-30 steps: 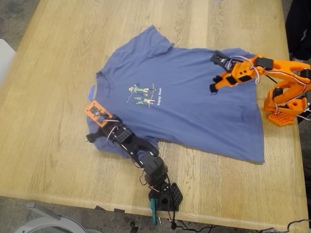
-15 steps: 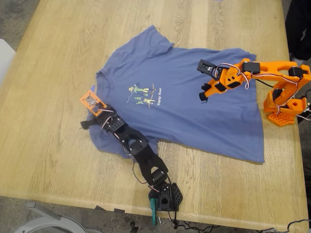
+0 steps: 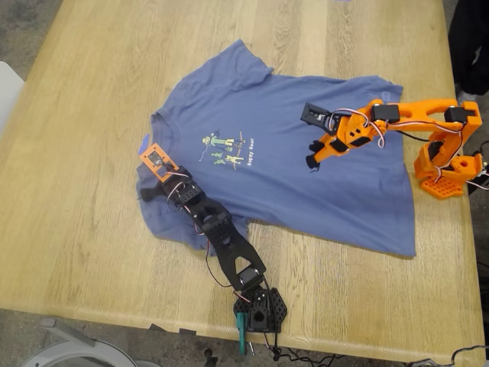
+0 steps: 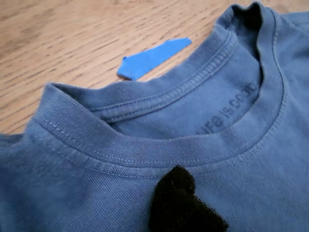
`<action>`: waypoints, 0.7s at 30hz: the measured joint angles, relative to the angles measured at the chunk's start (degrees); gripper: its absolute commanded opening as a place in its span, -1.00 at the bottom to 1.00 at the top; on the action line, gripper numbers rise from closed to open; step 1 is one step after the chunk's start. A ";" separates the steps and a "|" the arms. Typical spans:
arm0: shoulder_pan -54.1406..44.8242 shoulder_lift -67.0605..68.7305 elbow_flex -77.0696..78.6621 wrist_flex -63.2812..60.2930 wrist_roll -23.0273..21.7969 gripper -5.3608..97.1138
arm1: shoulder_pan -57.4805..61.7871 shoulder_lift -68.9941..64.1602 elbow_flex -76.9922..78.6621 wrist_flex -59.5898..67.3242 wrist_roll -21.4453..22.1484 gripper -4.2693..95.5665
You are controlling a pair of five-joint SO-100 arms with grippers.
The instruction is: Fold a T-shirt
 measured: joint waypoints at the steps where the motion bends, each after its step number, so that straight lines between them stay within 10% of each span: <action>1: 0.00 -0.62 -0.62 0.00 0.00 -0.29 | -0.35 0.00 0.79 -0.53 0.26 -0.52; 21: -1.23 -2.46 -3.43 3.52 1.41 -0.90 | -0.62 -9.76 2.37 -9.76 1.85 -0.56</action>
